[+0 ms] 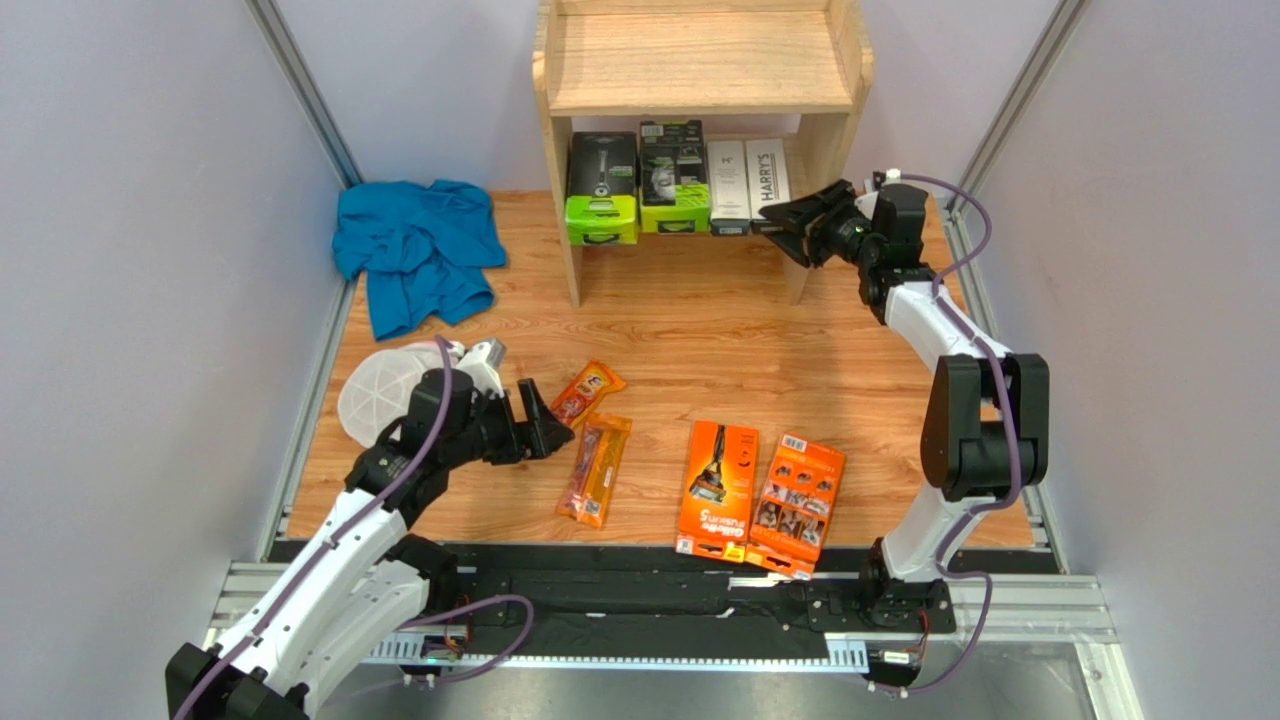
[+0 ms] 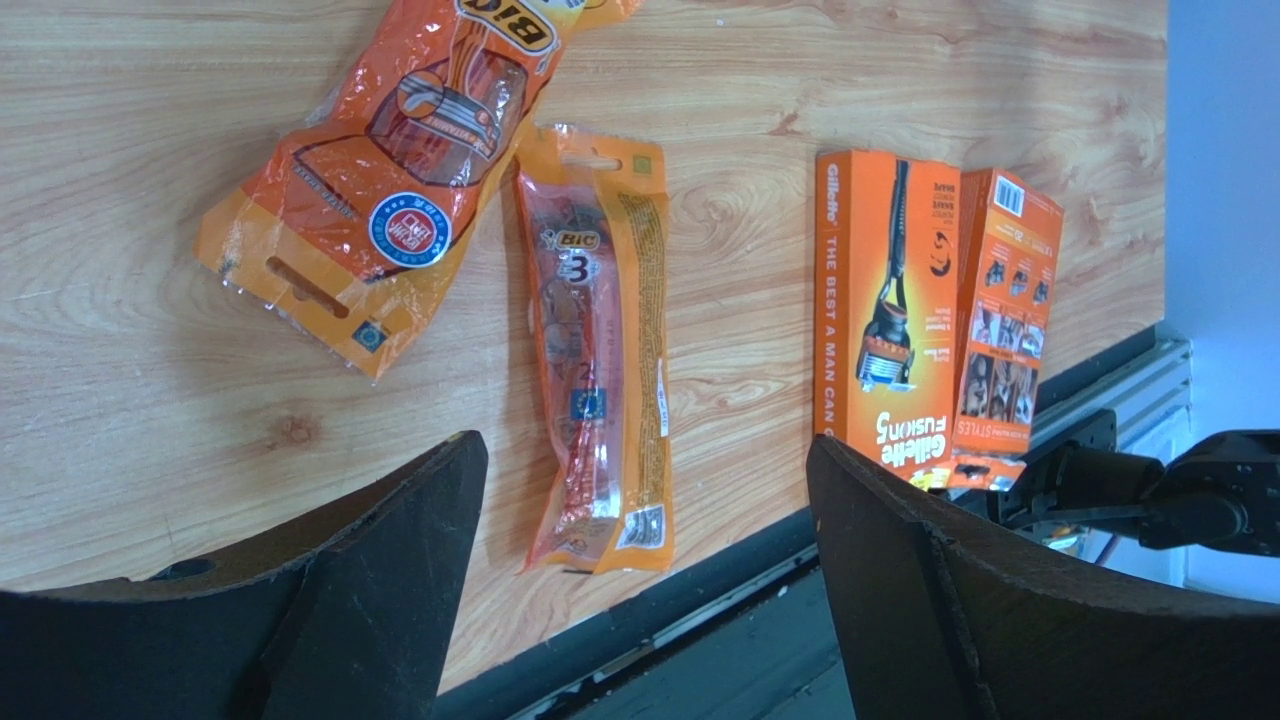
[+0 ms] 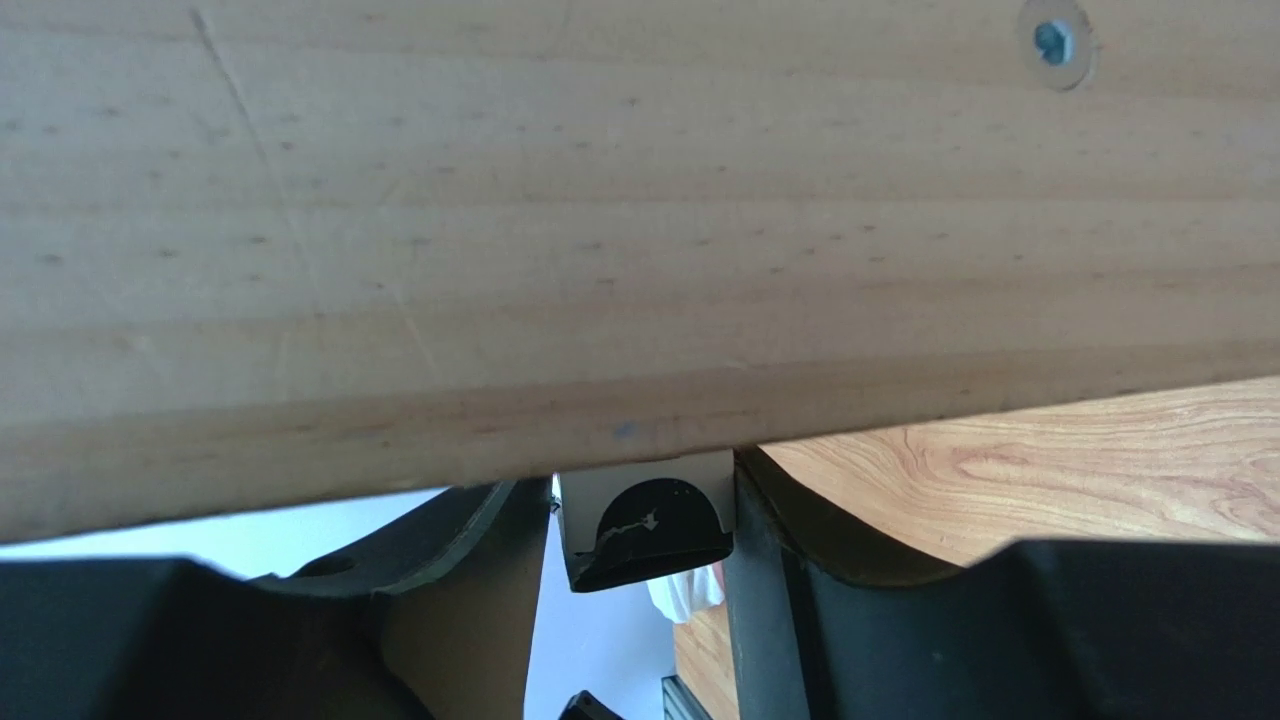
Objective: Place and organize the shaving razors onto the shelf
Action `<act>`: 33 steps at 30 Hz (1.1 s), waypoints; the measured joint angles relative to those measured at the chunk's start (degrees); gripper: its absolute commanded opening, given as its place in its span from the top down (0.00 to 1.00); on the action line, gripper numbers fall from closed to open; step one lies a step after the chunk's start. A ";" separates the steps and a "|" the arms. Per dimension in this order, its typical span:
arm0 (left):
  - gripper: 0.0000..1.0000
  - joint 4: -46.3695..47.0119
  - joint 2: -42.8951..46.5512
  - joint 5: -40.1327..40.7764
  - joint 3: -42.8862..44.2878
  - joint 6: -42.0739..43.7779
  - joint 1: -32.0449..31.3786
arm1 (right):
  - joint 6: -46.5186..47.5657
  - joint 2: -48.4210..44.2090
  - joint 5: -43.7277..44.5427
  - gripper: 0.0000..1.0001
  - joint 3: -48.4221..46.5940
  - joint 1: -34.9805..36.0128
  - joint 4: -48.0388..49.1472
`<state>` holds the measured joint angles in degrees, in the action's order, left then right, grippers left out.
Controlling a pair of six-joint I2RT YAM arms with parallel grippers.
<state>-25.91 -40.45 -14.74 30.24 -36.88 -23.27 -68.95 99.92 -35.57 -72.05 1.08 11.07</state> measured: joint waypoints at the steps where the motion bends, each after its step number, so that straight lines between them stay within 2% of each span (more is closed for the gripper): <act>1: 0.13 0.00 0.11 -0.02 -0.04 -0.02 0.00 | -0.13 0.13 -0.09 0.48 -0.02 -0.02 0.22; 3: 0.13 0.00 0.26 -0.07 -0.28 -0.02 0.00 | -0.28 0.20 -0.20 0.42 -0.07 -0.04 0.28; 7: 0.12 -0.02 0.28 -0.20 -0.74 -0.02 0.00 | -0.13 0.07 -0.13 0.25 0.42 -0.20 0.48; 11: 0.12 -0.02 0.28 -0.17 -0.85 -0.02 0.00 | 0.90 -2.99 0.26 0.12 5.01 -0.26 0.59; 18: 0.11 -0.02 0.28 -0.17 -0.85 0.00 0.00 | 4.24 -16.81 0.52 0.07 16.90 -0.26 0.39; 25: 0.11 -0.20 -1.51 0.04 -0.63 0.70 0.00 | 12.02 -35.06 3.02 0.00 24.81 -0.26 -9.16; 28: 0.12 -1.16 -4.24 0.33 0.79 1.49 0.00 | 14.95 -39.36 4.55 0.00 25.20 -0.26 -13.57; 33: 0.13 -1.70 -9.57 0.11 3.26 2.71 -0.02 | 18.21 -39.98 5.07 0.00 25.18 -0.26 -18.18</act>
<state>-27.62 -50.02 -14.63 33.50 -34.17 -23.29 -50.74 59.94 -30.50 -46.87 0.82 -7.11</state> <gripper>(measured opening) 0.879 0.997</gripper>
